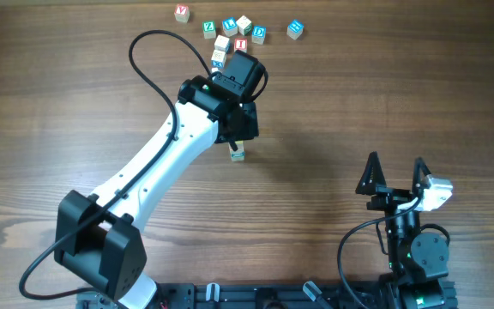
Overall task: Form a tower
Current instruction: 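Carry the green 'J' block over the stack and lower it on top, then open the left gripper and lift it away from the stack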
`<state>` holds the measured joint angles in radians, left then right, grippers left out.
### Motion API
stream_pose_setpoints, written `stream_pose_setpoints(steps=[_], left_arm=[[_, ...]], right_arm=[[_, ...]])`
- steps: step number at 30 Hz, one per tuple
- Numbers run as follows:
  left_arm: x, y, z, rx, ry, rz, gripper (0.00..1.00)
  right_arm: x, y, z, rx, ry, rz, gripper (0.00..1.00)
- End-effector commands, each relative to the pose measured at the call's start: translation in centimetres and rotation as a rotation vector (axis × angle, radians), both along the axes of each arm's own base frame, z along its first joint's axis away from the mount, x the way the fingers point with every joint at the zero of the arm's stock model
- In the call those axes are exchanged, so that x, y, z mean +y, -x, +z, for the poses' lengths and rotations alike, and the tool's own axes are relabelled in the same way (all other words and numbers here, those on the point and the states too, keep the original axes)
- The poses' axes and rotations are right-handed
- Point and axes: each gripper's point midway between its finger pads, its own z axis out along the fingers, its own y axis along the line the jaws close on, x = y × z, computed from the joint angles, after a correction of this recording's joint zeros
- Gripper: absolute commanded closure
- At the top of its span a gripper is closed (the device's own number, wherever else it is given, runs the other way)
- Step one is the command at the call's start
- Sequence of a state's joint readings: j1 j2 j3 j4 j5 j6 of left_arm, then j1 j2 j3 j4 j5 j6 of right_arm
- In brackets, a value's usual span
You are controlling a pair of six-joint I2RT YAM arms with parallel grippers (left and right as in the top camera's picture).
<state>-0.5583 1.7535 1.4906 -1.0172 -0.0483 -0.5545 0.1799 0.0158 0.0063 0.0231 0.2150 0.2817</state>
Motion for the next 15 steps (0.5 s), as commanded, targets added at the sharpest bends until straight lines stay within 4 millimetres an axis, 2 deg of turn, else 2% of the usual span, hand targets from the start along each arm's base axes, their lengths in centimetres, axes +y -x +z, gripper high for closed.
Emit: stream_pose_setpoints(steps=[1, 15], left_arm=[[0.1, 0.2, 1.7, -0.043, 0.013, 0.0, 0.69], [0.7, 1.4, 1.3, 0.011, -0.005, 0.031, 0.66]], right_arm=[[-0.3, 0.0, 0.2, -0.007, 0.015, -0.018, 0.01], [-0.3, 0.0, 0.2, -0.007, 0.015, -0.018, 0.01]])
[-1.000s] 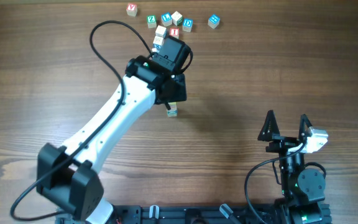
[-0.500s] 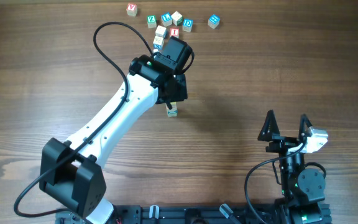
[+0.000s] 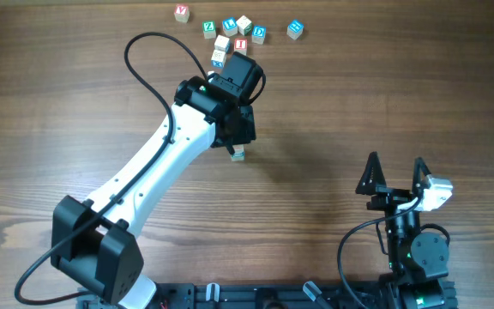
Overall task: Form a tower
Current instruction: 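Open the left gripper and lift it away from the stack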
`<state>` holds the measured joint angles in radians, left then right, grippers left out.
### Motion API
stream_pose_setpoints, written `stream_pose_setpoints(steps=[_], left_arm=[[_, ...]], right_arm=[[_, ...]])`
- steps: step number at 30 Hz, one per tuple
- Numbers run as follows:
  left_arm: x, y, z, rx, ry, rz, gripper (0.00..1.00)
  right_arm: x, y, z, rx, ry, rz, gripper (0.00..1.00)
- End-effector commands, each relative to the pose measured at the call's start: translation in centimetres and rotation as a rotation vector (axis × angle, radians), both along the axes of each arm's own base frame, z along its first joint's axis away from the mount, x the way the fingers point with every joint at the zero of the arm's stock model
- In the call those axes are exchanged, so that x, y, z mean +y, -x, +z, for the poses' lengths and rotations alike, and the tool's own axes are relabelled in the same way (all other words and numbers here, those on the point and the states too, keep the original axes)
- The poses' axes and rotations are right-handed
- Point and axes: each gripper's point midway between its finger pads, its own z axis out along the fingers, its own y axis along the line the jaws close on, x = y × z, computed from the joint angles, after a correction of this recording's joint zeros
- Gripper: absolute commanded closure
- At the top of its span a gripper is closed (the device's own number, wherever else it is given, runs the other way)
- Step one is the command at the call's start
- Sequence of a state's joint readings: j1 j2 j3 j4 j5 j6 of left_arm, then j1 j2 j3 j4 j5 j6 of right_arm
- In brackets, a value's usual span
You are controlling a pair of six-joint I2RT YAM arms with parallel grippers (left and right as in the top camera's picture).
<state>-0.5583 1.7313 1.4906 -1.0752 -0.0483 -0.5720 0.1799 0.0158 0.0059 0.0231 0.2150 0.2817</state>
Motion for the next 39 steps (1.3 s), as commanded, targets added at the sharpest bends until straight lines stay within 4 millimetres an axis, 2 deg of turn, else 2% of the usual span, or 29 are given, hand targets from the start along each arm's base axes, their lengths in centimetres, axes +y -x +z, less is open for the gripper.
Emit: stream_pose_setpoints(steps=[1, 9, 10, 12, 22, 24, 26, 28, 32, 36, 38, 39], left_arm=[[0.0, 0.2, 0.9, -0.022, 0.009, 0.014, 0.64], [-0.3, -0.2, 0.7, -0.03, 0.015, 0.014, 0.58], [-0.3, -0.2, 0.7, -0.03, 0.015, 0.014, 0.59], [-0.3, -0.2, 0.7, -0.031, 0.015, 0.014, 0.68], [-0.4, -0.4, 0.8, -0.038, 0.02, 0.014, 0.66], [-0.4, -0.3, 0.7, -0.036, 0.018, 0.014, 0.58], [-0.4, -0.4, 0.7, -0.036, 0.018, 0.014, 0.45], [-0.1, -0.7, 0.8, -0.046, 0.01, 0.021, 0.39], [2.4, -2.8, 1.7, -0.104, 0.01, 0.098, 0.3], [6.2, -4.5, 2.2, -0.122, 0.013, 0.206, 0.17], [7.7, -4.8, 2.2, -0.115, 0.008, 0.245, 0.0], [8.1, -4.7, 2.1, -0.106, 0.002, 0.252, 0.0]], right_arm=[[-0.3, 0.0, 0.2, -0.007, 0.015, -0.018, 0.0], [-0.3, 0.0, 0.2, -0.007, 0.015, -0.018, 0.0], [-0.3, 0.0, 0.2, -0.007, 0.015, -0.018, 0.0], [-0.3, 0.0, 0.2, -0.007, 0.015, -0.018, 0.0], [-0.3, 0.0, 0.2, -0.007, 0.015, -0.018, 0.0], [-0.3, 0.0, 0.2, -0.007, 0.015, -0.018, 0.0], [-0.3, 0.0, 0.2, -0.007, 0.015, -0.018, 0.0], [-0.3, 0.0, 0.2, -0.007, 0.015, -0.018, 0.0], [-0.3, 0.0, 0.2, -0.007, 0.015, -0.018, 0.0], [-0.3, 0.0, 0.2, -0.007, 0.015, -0.018, 0.0], [-0.3, 0.0, 0.2, -0.007, 0.015, -0.018, 0.0], [-0.3, 0.0, 0.2, -0.007, 0.015, -0.018, 0.0]])
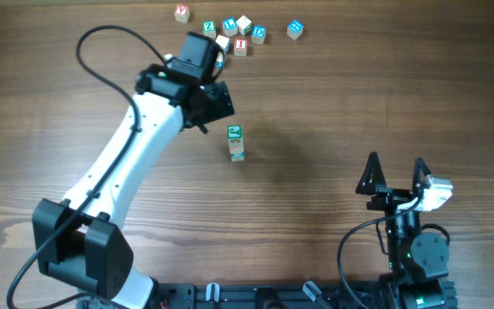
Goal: Form a tower
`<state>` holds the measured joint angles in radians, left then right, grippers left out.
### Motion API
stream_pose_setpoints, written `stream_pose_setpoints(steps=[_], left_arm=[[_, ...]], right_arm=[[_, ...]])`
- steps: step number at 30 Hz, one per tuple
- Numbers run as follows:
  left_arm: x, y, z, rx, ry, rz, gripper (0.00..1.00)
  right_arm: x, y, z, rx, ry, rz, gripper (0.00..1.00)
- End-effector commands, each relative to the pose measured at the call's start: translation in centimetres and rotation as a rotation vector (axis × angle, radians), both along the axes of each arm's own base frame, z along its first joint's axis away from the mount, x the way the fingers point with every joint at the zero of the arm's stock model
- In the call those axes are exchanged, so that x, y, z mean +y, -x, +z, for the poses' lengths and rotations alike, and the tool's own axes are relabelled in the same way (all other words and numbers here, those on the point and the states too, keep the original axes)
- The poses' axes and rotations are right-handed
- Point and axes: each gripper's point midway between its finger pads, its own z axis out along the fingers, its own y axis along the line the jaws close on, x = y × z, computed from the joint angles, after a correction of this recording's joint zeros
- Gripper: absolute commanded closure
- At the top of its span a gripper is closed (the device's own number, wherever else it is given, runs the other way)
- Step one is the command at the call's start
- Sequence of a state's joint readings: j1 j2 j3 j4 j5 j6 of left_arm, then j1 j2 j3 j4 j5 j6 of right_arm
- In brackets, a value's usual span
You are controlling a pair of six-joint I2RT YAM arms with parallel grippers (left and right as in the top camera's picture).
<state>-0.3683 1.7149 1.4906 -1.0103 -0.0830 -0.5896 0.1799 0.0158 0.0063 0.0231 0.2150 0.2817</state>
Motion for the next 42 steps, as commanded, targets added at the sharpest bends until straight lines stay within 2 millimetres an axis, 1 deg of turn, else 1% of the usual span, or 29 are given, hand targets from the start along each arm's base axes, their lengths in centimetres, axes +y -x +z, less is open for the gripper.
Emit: stream_pose_setpoints(steps=[1, 14, 17, 18, 19, 20, 22, 24, 25, 26, 27, 28, 29, 30, 31, 32, 34, 35, 36, 38, 39, 41, 42], left_arm=[[1.8, -0.1, 1.0, -0.016, -0.011, 0.04, 0.0], [1.8, -0.1, 1.0, -0.016, -0.011, 0.041, 0.0], [2.0, 0.6, 0.7, 0.01, -0.023, 0.036, 0.0], [2.3, 0.5, 1.2, -0.006, -0.034, 0.04, 0.0], [3.1, 0.1, 2.4, -0.063, -0.076, 0.057, 0.0], [3.7, -0.3, 4.2, -0.141, -0.106, 0.073, 0.0], [4.5, -0.5, 8.5, -0.295, -0.115, 0.107, 0.0], [5.9, 0.5, 13.9, -0.459, -0.076, 0.153, 0.0], [7.0, 1.4, 16.3, -0.529, -0.061, 0.183, 0.0], [8.4, 2.8, 19.0, -0.606, -0.04, 0.22, 0.0], [9.8, 4.3, 21.1, -0.666, -0.023, 0.254, 0.0], [11.0, 5.8, 22.6, -0.712, -0.012, 0.284, 0.0], [12.7, 8.0, 24.2, -0.764, -0.006, 0.326, 0.0], [14.2, 10.0, 25.2, -0.801, -0.008, 0.367, 0.0], [15.9, 12.6, 26.0, -0.841, -0.015, 0.42, 0.0], [16.8, 14.3, 26.2, -0.861, -0.02, 0.453, 0.0], [18.3, 18.5, 25.8, -0.898, -0.035, 0.511, 0.0], [18.7, 20.4, 25.1, -0.911, -0.04, 0.532, 0.0], [19.0, 22.6, 23.9, -0.933, -0.044, 0.552, 0.0], [19.1, 24.9, 22.1, -0.974, -0.029, 0.576, 0.0], [19.2, 25.6, 21.2, -0.988, -0.012, 0.601, 0.0], [19.2, 26.8, 18.7, -1.011, 0.035, 0.653, 0.0], [19.2, 27.1, 17.5, -1.016, 0.063, 0.678, 0.0]], right_arm=[[-0.3, 0.0, 0.2, -0.007, 0.015, -0.018, 0.0], [-0.3, 0.0, 0.2, -0.007, 0.015, -0.018, 0.0], [-0.3, 0.0, 0.2, -0.007, 0.015, -0.018, 0.0], [-0.3, 0.0, 0.2, -0.007, 0.015, -0.018, 0.0], [-0.3, 0.0, 0.2, -0.007, 0.015, -0.018, 0.0], [-0.3, 0.0, 0.2, -0.007, 0.015, -0.018, 0.0], [-0.3, 0.0, 0.2, -0.007, 0.015, -0.018, 0.0], [-0.3, 0.0, 0.2, -0.007, 0.015, -0.018, 0.0], [-0.3, 0.0, 0.2, -0.007, 0.015, -0.018, 0.0], [-0.3, 0.0, 0.2, -0.007, 0.015, -0.018, 0.0], [-0.3, 0.0, 0.2, -0.007, 0.015, -0.018, 0.0], [-0.3, 0.0, 0.2, -0.007, 0.015, -0.018, 0.0], [-0.3, 0.0, 0.2, -0.007, 0.015, -0.018, 0.0], [-0.3, 0.0, 0.2, -0.007, 0.015, -0.018, 0.0], [-0.3, 0.0, 0.2, -0.007, 0.015, -0.018, 0.0], [-0.3, 0.0, 0.2, -0.007, 0.015, -0.018, 0.0], [-0.3, 0.0, 0.2, -0.007, 0.015, -0.018, 0.0], [-0.3, 0.0, 0.2, -0.007, 0.015, -0.018, 0.0], [-0.3, 0.0, 0.2, -0.007, 0.015, -0.018, 0.0], [-0.3, 0.0, 0.2, -0.007, 0.015, -0.018, 0.0], [-0.3, 0.0, 0.2, -0.007, 0.015, -0.018, 0.01], [-0.3, 0.0, 0.2, -0.007, 0.015, -0.018, 0.0], [-0.3, 0.0, 0.2, -0.007, 0.015, -0.018, 0.0]])
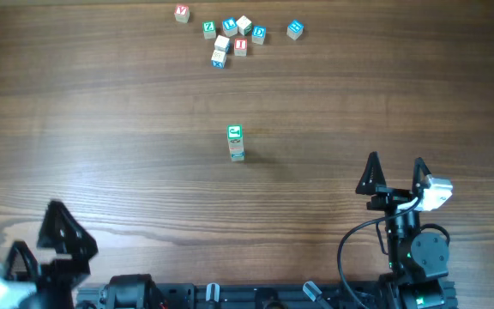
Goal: Form a tower
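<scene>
A small tower of stacked letter blocks [236, 143] stands near the middle of the table, with a green-marked block on top. Several loose letter blocks [234, 33] lie in a cluster at the far edge, one of them [182, 13] a little to the left and a blue one [294, 29] off to the right. My left gripper [48, 240] is down at the near left corner, far from the tower, its fingers spread and empty. My right gripper [394, 172] rests open at the near right, holding nothing.
Both arm bases and a black rail [256, 296] run along the near edge. The wooden tabletop [101, 120] stretches between the tower and the grippers.
My left arm has moved from beside the tower at the far centre back to the near left corner. The tower stands as it did. The right arm has not moved.
My left gripper first covered the stack, hiding its top. It stayed there at the second moment. Then it was up and to the left, with the tower in plain sight, a green block on top. Now the arm is back at the near left corner.
</scene>
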`<state>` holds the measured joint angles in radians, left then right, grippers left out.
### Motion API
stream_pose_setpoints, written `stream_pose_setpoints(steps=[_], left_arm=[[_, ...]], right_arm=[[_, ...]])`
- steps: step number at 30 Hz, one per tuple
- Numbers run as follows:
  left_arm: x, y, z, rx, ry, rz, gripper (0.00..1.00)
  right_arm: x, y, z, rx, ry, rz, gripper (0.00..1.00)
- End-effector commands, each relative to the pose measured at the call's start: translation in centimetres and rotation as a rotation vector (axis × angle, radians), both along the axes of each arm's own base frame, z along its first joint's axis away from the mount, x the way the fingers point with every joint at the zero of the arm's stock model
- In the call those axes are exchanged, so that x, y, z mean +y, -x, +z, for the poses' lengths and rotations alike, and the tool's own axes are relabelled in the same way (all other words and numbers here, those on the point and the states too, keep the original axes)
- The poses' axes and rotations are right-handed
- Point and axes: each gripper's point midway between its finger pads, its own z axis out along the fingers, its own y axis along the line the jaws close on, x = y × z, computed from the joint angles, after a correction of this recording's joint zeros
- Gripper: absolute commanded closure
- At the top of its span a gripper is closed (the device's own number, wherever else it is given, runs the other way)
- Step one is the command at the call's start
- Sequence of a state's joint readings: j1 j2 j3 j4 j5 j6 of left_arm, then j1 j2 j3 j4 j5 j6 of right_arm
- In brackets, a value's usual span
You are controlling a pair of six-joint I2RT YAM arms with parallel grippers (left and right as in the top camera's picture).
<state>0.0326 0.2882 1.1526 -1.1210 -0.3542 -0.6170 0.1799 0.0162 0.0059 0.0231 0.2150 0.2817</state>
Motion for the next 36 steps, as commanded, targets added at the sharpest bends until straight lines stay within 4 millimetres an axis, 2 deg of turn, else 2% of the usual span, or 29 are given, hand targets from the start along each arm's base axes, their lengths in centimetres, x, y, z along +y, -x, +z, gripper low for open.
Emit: stream_pose_setpoints(steps=[1, 3, 5, 8, 11, 16, 22, 28, 33, 36], left_arm=[[0.2, 0.8, -4.4, -0.054, 0.125, 0.055, 0.0], [0.2, 0.2, -5.2, -0.117, 0.168, 0.064, 0.0], [0.1, -1.3, -3.9, -0.253, 0.191, 0.045, 0.0], [-0.6, -3.6, -1.1, -0.445, 0.19, -0.03, 0.0], [-1.4, -5.7, -0.8, -0.524, 0.187, -0.089, 0.0], [-1.5, -9.1, -3.8, -0.572, 0.184, -0.113, 0.0], [-1.3, -10.8, -6.0, -0.678, 0.172, -0.124, 0.0], [-1.4, -12.5, -11.2, -0.563, 0.187, -0.12, 0.0], [-1.5, -13.2, -14.1, -0.489, 0.215, -0.118, 0.0], [-1.5, -13.5, -16.6, -0.385, 0.226, -0.104, 0.0]], right_arm=[[-0.3, 0.0, 0.2, -0.008, 0.015, -0.018, 0.0], [-0.3, 0.0, 0.2, -0.008, 0.015, -0.018, 0.0], [-0.3, 0.0, 0.2, -0.008, 0.015, -0.018, 0.0], [-0.3, 0.0, 0.2, -0.008, 0.015, -0.018, 0.0], [-0.3, 0.0, 0.2, -0.008, 0.015, -0.018, 0.0], [-0.3, 0.0, 0.2, -0.008, 0.015, -0.018, 0.0], [-0.3, 0.0, 0.2, -0.008, 0.015, -0.018, 0.0], [-0.3, 0.0, 0.2, -0.008, 0.015, -0.018, 0.0], [-0.3, 0.0, 0.2, -0.008, 0.015, -0.018, 0.0], [-0.3, 0.0, 0.2, -0.008, 0.015, -0.018, 0.0]])
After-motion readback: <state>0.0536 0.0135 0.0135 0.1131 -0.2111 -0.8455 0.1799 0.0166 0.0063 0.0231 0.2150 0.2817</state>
